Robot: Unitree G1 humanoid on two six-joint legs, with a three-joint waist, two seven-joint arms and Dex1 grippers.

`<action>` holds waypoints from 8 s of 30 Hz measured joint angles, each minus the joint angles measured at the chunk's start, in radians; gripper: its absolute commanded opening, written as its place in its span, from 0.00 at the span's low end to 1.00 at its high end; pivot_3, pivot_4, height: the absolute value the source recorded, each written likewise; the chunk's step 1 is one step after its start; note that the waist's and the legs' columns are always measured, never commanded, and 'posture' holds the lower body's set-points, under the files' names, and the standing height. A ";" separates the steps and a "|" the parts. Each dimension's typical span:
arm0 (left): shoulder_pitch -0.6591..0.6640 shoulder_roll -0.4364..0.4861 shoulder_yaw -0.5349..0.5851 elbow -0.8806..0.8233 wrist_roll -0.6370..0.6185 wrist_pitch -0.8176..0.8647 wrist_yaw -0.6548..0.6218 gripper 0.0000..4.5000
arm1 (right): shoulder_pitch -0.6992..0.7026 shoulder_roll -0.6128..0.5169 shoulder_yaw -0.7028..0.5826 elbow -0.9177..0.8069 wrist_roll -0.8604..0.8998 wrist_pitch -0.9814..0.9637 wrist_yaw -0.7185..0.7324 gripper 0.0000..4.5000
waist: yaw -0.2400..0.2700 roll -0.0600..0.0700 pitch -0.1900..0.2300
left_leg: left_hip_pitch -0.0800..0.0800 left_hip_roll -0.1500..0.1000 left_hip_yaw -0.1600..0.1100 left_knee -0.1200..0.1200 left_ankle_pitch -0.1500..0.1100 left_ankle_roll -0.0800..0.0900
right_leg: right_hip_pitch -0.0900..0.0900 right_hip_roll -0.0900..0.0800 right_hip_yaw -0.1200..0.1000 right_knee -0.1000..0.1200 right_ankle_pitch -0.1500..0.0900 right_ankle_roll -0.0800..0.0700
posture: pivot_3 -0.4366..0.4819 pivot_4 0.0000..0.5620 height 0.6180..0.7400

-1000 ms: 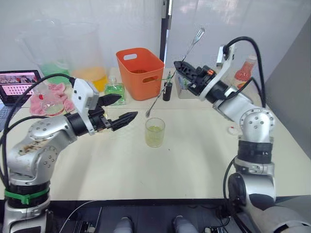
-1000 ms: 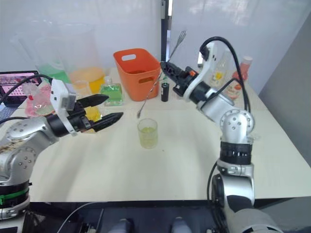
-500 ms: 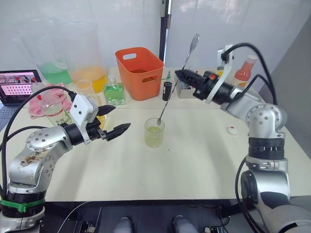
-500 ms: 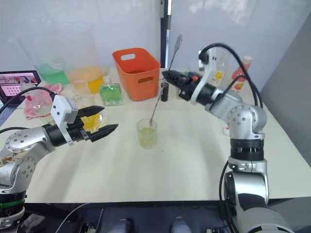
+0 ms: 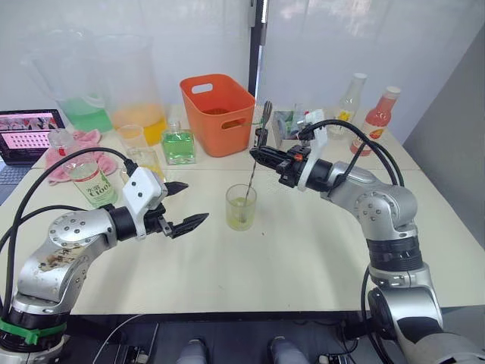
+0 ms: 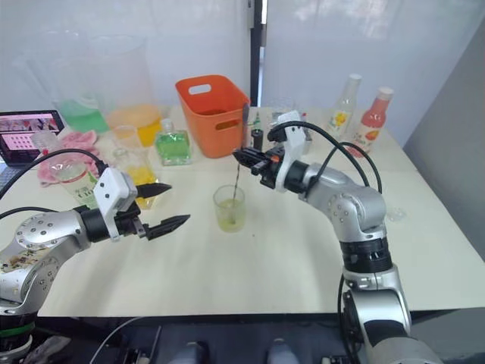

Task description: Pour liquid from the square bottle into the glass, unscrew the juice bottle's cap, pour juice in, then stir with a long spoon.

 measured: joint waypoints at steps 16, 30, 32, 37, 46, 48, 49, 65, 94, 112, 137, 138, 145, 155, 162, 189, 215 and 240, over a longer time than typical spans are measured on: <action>0.050 -0.001 0.014 -0.022 -0.009 0.010 0.005 0.99 | -0.018 0.081 0.055 0.101 -0.170 -0.160 0.085 0.00 | -0.001 0.000 0.000 | 0.000 0.000 0.000 0.000 0.000 0.000 | 0.000 0.000 0.000 0.001 0.001 0.001 | 0.48 0.27 0.88; 0.094 -0.006 0.010 -0.077 -0.023 0.029 0.004 0.99 | -0.029 0.110 0.077 0.036 -0.172 -0.104 0.167 0.00 | 0.000 0.000 0.000 | 0.000 0.000 0.000 -0.001 0.000 0.000 | 0.000 0.000 -0.001 0.002 0.002 -0.001 | 0.48 0.27 0.88; 0.095 -0.007 0.010 -0.076 -0.023 0.028 0.002 0.99 | -0.017 0.077 0.090 0.006 -0.166 -0.072 0.187 0.00 | 0.000 0.000 0.000 | 0.000 0.000 0.000 -0.001 0.000 0.000 | 0.000 0.000 -0.001 0.002 0.002 -0.002 | 0.48 0.27 0.88; 0.100 -0.016 0.010 -0.071 -0.027 0.026 -0.009 0.99 | -0.011 0.039 0.093 -0.021 -0.167 -0.027 0.193 0.00 | 0.000 0.000 0.000 | 0.000 0.000 0.000 -0.001 0.000 0.000 | 0.000 0.000 -0.001 0.002 0.001 -0.002 | 0.48 0.27 0.88; 0.103 -0.034 0.011 -0.051 -0.036 0.023 -0.021 0.99 | -0.017 -0.034 0.093 0.007 -0.212 -0.072 0.237 0.00 | 0.001 0.000 0.000 | 0.001 0.000 0.000 0.000 0.000 0.000 | 0.000 0.000 -0.001 0.001 0.001 0.000 | 0.48 0.27 0.88; 0.103 -0.034 0.011 -0.045 -0.036 0.022 -0.024 0.99 | -0.034 -0.037 0.093 0.035 -0.217 -0.079 0.255 0.00 | 0.000 0.000 0.000 | 0.001 0.000 0.000 0.000 0.000 0.000 | 0.000 0.000 -0.001 0.002 0.001 0.000 | 0.48 0.27 0.88; 0.103 -0.034 0.011 -0.042 -0.036 0.022 -0.025 0.99 | -0.041 -0.037 0.093 0.049 -0.219 -0.086 0.258 0.00 | 0.000 0.000 0.000 | 0.001 0.000 0.000 0.000 0.000 0.000 | 0.000 0.000 -0.001 0.002 0.001 0.000 | 0.48 0.27 0.88; 0.104 -0.041 0.011 -0.035 -0.044 0.029 -0.019 0.99 | -0.044 0.115 0.085 0.111 -0.234 -0.183 0.236 0.00 | -0.001 0.000 0.000 | 0.001 0.000 0.000 0.000 0.000 0.000 | 0.000 0.000 -0.001 0.003 0.002 -0.002 | 0.48 0.27 0.88; 0.149 -0.062 0.005 -0.017 -0.043 0.025 -0.023 0.99 | -0.057 0.078 0.061 0.093 -0.255 -0.148 0.200 0.00 | -0.001 0.000 0.000 | 0.002 0.000 0.000 0.000 0.000 0.000 | 0.000 0.000 -0.001 0.004 0.002 -0.003 | 0.48 0.27 0.88; 0.145 -0.070 -0.008 -0.008 -0.023 0.021 -0.013 0.99 | -0.023 -0.004 0.100 0.004 -0.241 -0.064 0.298 0.00 | 0.001 0.000 0.000 | 0.004 0.000 0.000 0.000 0.000 0.000 | 0.002 0.000 -0.001 0.004 -0.001 -0.001 | 0.48 0.27 0.88; 0.134 -0.079 -0.017 0.004 -0.006 -0.002 -0.018 0.99 | -0.037 0.068 0.127 0.014 -0.245 -0.097 0.307 0.00 | 0.002 0.000 0.000 | 0.004 0.000 0.000 0.000 0.000 0.000 | 0.002 0.000 -0.001 0.004 0.001 -0.002 | 0.48 0.27 0.88; 0.134 -0.079 -0.018 0.004 -0.006 -0.002 -0.019 0.99 | -0.033 0.051 0.128 0.006 -0.245 -0.086 0.312 0.00 | 0.002 0.000 0.000 | 0.004 0.000 0.000 0.000 0.000 0.000 | 0.002 0.000 -0.001 0.004 0.000 -0.002 | 0.48 0.27 0.88; 0.134 -0.080 -0.024 0.005 -0.004 -0.004 -0.026 0.99 | -0.032 -0.024 0.110 -0.009 -0.246 -0.064 0.307 0.00 | 0.000 0.000 0.000 | 0.004 0.000 0.000 0.000 0.000 0.000 | 0.002 0.000 -0.001 0.004 -0.001 -0.002 | 0.48 0.27 0.88; 0.130 -0.088 -0.024 0.019 -0.004 -0.015 -0.034 0.99 | -0.032 0.047 0.068 -0.008 -0.236 -0.122 0.251 0.00 | 0.000 0.000 0.000 | 0.004 0.000 0.000 -0.001 0.000 0.000 | 0.002 0.000 -0.001 0.004 0.000 -0.002 | 0.48 0.27 0.88; 0.136 -0.095 -0.024 0.019 -0.004 -0.016 -0.034 0.99 | -0.033 -0.002 0.051 -0.068 -0.158 -0.023 0.286 0.00 | 0.002 0.000 0.000 | 0.004 0.000 0.000 -0.001 0.000 0.000 | 0.002 0.000 -0.001 0.004 0.000 -0.002 | 0.48 0.27 0.88; 0.124 -0.149 -0.023 0.043 -0.009 -0.050 -0.037 0.99 | -0.112 -0.108 -0.068 -0.121 0.007 0.159 0.233 0.00 | 0.001 0.000 0.000 | 0.004 0.000 0.000 -0.001 0.000 0.000 | 0.002 0.000 -0.001 0.004 -0.001 -0.002 | 0.48 0.27 0.88; 0.143 -0.078 0.071 0.014 -0.046 -0.090 -0.090 0.99 | -0.227 -0.354 -0.184 -0.053 0.143 0.311 0.228 0.00 | 0.006 0.000 0.000 | 0.004 0.000 0.001 -0.001 0.000 0.000 | 0.002 -0.001 0.000 0.000 -0.004 -0.007 | 0.48 0.27 0.88; 0.261 -0.104 0.116 -0.114 -0.046 -0.126 0.002 0.99 | -0.324 -0.453 0.384 0.518 -0.236 0.581 0.375 0.00 | -0.002 0.000 0.001 | 0.002 0.000 0.004 -0.002 -0.001 0.001 | -0.002 -0.001 0.002 0.001 -0.002 -0.003 | 0.48 0.27 0.88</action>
